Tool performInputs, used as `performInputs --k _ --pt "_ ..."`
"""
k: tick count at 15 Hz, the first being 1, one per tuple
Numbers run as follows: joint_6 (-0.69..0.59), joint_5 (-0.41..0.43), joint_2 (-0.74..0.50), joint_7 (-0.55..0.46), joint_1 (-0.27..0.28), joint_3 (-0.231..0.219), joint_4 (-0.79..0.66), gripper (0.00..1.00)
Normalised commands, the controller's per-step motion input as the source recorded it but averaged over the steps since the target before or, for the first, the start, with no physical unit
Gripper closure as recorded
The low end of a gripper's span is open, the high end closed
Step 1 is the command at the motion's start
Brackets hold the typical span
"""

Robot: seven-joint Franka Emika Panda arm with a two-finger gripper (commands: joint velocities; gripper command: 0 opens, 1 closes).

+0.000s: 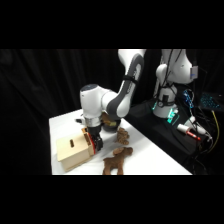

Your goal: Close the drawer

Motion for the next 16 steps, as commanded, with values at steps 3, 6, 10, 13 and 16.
performInputs --k 3,6,10,13,16 --pt "-0.15 -0.092 0.21 0.01 0.042 0.002 0.38 0.00" --pt "-0.14 -0.115 0.13 0.02 0.067 -0.020 0.32 0.00" --pt "-0.12 -0.107 0.06 0.02 0.060 -0.022 0.25 0.00" --pt "-0.36 -0.114 -0.05 0.00 0.047 -0.033 0.17 0.00" --pt "-0.52 -0.164 -0.25 0.02 0.074 -0.077 0.04 0.00"
